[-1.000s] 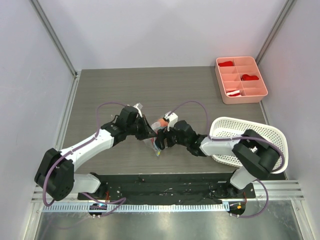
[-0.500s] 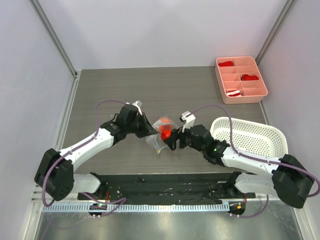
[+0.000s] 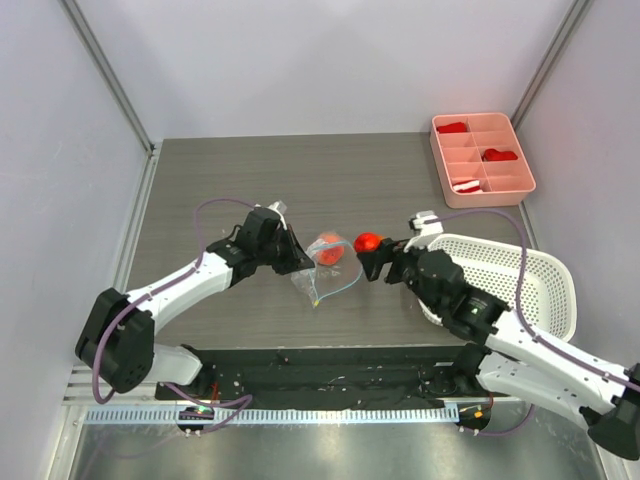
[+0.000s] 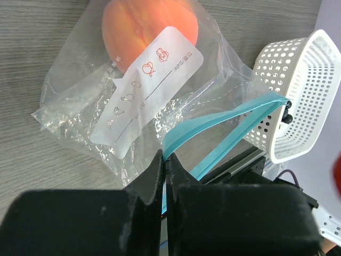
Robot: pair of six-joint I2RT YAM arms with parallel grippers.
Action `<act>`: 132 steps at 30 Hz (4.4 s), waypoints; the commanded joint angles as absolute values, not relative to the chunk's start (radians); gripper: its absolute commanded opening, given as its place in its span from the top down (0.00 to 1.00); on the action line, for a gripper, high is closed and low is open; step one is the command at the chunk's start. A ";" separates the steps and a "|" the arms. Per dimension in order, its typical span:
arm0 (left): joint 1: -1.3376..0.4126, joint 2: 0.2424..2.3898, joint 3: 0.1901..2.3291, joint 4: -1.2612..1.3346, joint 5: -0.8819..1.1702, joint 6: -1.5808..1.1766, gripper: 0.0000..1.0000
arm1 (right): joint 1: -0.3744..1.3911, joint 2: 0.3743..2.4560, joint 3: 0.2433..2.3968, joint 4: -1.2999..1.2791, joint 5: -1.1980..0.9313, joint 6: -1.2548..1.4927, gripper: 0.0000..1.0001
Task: Open the zip-top bag and remove the fake food
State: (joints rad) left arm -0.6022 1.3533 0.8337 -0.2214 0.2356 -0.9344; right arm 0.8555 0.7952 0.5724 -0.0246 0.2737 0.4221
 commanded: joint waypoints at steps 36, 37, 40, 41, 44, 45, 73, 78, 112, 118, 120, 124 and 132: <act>-0.604 1.307 0.870 -0.179 0.310 -0.930 1.00 | 0.477 0.779 0.663 -0.430 0.557 0.560 0.01; -0.604 1.305 0.868 -0.178 0.305 -0.933 1.00 | 0.599 0.817 0.681 -0.417 0.555 0.552 0.02; -0.606 1.304 0.874 -0.183 0.295 -0.936 1.00 | 0.814 0.921 0.733 -0.322 0.523 0.541 0.16; -0.606 1.304 0.877 -0.184 0.295 -0.936 1.00 | 0.865 0.942 0.739 -0.287 0.514 0.549 0.19; -0.610 1.302 0.885 -0.190 0.296 -0.951 1.00 | 0.985 1.038 0.773 -0.128 0.465 0.541 0.30; -0.615 1.298 0.887 -0.189 0.295 -0.956 1.00 | 1.005 1.058 0.790 -0.115 0.463 0.543 0.42; -0.566 1.276 0.827 -0.130 0.160 -1.071 1.00 | 0.842 1.612 1.006 0.090 0.223 0.345 0.37; -0.542 1.290 0.802 -0.100 0.172 -1.085 1.00 | 0.833 1.725 1.041 0.123 0.224 0.282 0.21; -0.574 1.324 0.837 0.129 0.440 -1.051 1.00 | 0.801 1.534 0.994 0.097 -0.031 0.267 0.01; -0.614 1.350 0.785 0.387 0.523 -1.230 1.00 | 0.802 1.407 0.937 -0.006 0.023 0.270 0.01; -0.608 1.316 0.750 0.321 0.480 -1.224 1.00 | 0.802 1.398 0.936 -0.055 0.021 0.268 0.01; -0.574 1.253 0.666 0.159 0.342 -1.213 1.00 | 0.802 1.426 0.931 -0.040 0.046 0.258 0.01; -0.505 1.351 0.572 0.210 0.393 -1.206 1.00 | 0.804 1.601 1.011 -0.005 0.012 0.244 0.00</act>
